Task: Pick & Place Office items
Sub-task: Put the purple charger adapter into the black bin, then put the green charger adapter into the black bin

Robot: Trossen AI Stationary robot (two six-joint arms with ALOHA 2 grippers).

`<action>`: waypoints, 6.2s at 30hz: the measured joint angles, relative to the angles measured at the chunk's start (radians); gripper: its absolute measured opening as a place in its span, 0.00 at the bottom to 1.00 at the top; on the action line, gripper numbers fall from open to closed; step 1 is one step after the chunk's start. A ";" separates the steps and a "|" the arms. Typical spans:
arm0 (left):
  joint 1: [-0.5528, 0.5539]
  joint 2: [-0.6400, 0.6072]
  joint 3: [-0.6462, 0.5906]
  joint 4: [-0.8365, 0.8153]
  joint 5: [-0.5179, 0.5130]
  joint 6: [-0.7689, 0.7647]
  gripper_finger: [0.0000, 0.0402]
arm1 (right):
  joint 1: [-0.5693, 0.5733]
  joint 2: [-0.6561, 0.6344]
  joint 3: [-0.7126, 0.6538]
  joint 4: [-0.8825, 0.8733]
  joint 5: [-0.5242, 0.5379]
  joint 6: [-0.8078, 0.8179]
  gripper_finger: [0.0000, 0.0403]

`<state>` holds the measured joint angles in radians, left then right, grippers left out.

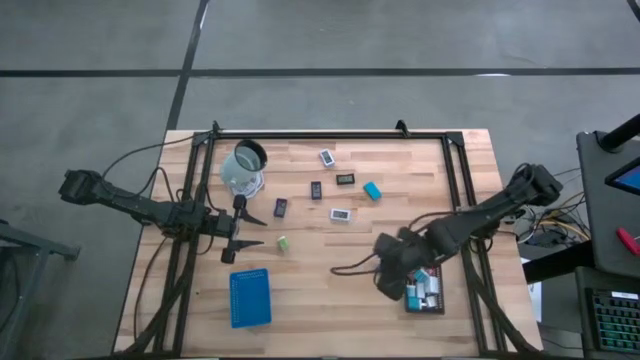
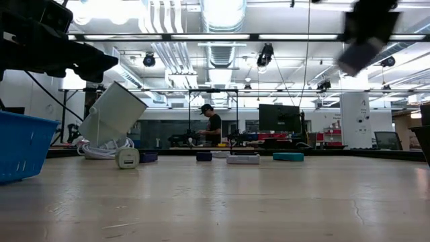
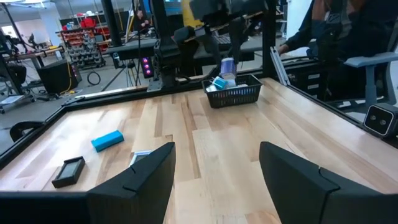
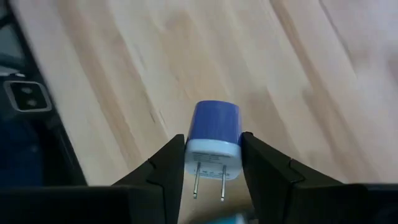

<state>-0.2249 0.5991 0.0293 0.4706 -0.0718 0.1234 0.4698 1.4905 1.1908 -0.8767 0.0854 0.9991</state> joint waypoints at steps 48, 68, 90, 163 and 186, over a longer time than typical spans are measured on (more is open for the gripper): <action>0.000 0.000 0.000 0.000 0.000 0.000 0.59 | 0.283 0.141 -0.041 -0.235 -0.280 0.905 0.39; 0.000 0.000 0.000 0.000 0.000 0.000 0.59 | 0.283 0.141 -0.041 -0.246 -0.277 0.909 0.61; 0.000 0.000 0.000 0.000 0.000 0.000 0.59 | 0.282 0.010 0.149 -0.470 0.197 0.799 0.59; 0.000 0.000 0.000 0.000 0.000 0.000 0.59 | -0.344 0.726 -0.155 1.799 0.042 -0.973 0.65; 0.000 -0.001 0.000 0.000 0.000 0.000 0.59 | -0.343 0.822 -0.033 1.763 0.043 -0.963 0.66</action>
<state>-0.2253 0.5983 0.0295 0.4702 -0.0715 0.1234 0.1265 2.3123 1.1573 0.8861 0.1287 0.0362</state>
